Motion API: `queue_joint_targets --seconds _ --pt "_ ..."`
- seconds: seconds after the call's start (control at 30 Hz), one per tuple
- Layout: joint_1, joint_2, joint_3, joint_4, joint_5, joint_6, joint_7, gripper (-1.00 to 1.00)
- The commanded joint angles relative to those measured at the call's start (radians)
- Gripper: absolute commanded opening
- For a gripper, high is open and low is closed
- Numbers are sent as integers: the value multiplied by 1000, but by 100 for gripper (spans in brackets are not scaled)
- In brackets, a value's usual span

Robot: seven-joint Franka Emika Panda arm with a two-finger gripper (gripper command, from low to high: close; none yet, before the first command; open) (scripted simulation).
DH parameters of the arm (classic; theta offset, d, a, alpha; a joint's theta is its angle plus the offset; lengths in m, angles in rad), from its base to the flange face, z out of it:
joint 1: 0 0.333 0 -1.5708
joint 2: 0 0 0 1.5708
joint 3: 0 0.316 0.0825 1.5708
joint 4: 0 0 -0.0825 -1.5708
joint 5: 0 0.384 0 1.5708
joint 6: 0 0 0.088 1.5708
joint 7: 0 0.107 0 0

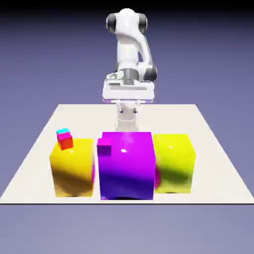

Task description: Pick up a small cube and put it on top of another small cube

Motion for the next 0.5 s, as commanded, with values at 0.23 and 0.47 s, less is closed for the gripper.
queue_joint_targets --seconds 0.23,0.47 --pt "68 20 100 23 90 -47 -348 0" --pt "173 12 220 72 175 -70 -652 0"
